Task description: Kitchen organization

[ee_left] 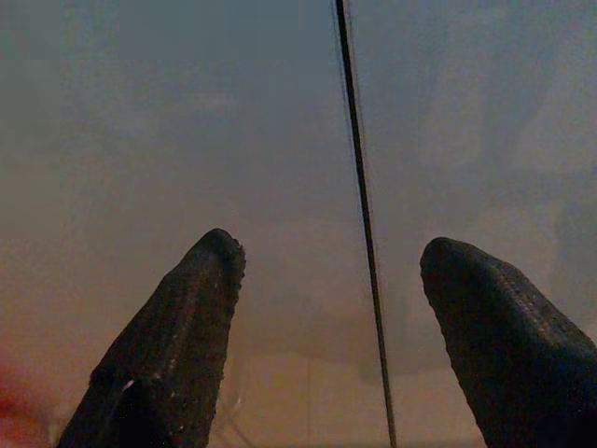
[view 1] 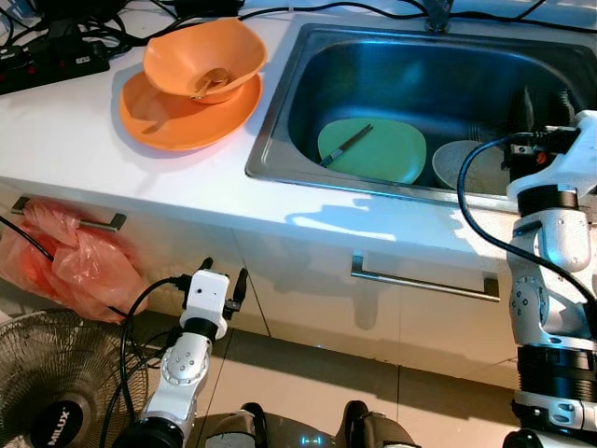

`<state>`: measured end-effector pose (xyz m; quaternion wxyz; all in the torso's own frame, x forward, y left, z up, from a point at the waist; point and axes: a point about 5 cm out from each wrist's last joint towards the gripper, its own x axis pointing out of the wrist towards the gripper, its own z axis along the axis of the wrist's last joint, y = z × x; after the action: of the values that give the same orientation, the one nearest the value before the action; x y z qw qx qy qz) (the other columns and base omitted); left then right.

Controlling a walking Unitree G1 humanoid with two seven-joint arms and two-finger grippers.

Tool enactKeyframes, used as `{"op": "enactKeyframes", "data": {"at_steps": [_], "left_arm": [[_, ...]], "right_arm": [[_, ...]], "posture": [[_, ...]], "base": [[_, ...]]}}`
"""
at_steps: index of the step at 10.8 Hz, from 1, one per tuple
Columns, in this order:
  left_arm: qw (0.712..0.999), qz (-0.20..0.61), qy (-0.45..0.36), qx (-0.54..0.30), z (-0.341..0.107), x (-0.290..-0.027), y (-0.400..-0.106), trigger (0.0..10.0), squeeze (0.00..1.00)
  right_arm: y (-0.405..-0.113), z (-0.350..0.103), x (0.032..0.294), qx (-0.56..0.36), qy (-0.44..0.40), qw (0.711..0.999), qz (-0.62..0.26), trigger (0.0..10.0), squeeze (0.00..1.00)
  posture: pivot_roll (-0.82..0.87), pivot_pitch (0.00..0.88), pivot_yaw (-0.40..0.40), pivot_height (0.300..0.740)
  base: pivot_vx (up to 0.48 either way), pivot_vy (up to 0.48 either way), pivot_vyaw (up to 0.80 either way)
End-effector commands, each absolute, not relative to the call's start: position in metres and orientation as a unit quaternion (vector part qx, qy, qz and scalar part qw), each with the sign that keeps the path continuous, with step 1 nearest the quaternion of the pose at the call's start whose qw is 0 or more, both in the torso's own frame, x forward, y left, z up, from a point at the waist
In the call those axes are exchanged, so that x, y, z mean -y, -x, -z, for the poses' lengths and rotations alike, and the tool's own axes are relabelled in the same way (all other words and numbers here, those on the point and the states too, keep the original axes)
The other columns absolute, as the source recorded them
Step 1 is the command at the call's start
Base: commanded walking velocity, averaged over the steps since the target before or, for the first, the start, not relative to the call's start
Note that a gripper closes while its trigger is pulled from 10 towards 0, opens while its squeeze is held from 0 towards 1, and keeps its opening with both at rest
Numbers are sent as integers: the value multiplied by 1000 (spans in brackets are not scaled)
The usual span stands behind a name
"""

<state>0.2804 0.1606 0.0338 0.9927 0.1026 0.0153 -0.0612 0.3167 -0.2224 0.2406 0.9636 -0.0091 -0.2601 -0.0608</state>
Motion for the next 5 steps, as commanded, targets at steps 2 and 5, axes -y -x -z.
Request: {"op": "enactKeyframes", "data": {"at_steps": [2,5], "left_arm": [[993,51,-104,-25,-31,-168,-279,10000,0],[993,49,-105,-25,-32,-169,-279,10000,0]], "right_arm": [[-316,-240,220,259,4,964,55,10000,0],[-316,-239,218,255,4,965,52,10000,0]], "posture": [[68,224,64,740],[70,226,64,740]], "base": [[0,0,0],[0,0,0]]}}
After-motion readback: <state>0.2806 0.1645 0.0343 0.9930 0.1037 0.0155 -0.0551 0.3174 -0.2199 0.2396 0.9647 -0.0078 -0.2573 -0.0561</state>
